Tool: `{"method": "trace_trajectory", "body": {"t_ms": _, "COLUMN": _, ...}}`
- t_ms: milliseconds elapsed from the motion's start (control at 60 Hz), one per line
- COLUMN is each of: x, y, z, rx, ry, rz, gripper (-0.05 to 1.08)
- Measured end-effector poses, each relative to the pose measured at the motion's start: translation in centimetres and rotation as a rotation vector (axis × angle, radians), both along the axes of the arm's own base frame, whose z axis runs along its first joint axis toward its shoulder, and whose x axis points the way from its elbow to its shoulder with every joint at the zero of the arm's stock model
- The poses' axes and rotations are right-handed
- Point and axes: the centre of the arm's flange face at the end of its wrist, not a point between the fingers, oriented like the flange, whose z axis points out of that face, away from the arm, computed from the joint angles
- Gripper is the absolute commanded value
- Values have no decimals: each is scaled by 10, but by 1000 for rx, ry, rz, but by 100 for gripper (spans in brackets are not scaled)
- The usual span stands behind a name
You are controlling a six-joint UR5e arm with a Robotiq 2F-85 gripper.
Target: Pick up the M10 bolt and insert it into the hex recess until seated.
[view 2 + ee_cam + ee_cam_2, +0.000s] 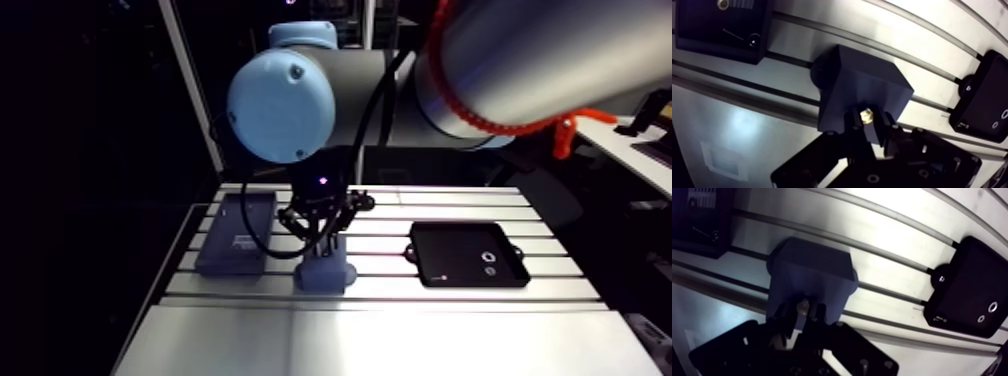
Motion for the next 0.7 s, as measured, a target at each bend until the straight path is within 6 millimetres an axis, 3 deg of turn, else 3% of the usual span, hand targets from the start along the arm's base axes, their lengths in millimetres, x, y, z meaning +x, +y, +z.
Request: {"method": "trace_trajectory", "body": {"t_ms": 700, "x": -3, "y": 4, "z": 3, "rx": -12, "ry": -5, "rz": 123, "gripper": 74}}
